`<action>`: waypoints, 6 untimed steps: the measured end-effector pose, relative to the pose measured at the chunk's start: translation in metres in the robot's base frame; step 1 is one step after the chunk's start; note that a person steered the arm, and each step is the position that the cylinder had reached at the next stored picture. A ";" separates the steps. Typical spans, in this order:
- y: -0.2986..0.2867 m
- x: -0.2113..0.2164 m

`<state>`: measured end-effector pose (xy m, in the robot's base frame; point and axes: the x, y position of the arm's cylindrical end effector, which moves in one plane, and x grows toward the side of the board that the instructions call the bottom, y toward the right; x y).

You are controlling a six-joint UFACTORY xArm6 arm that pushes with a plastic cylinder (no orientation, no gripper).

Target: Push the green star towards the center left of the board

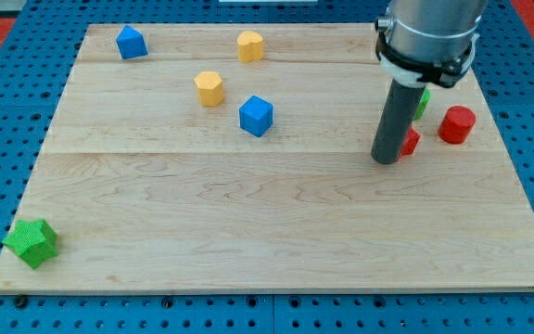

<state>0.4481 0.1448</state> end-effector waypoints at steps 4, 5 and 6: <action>-0.261 0.153; -0.348 0.169; -0.445 0.146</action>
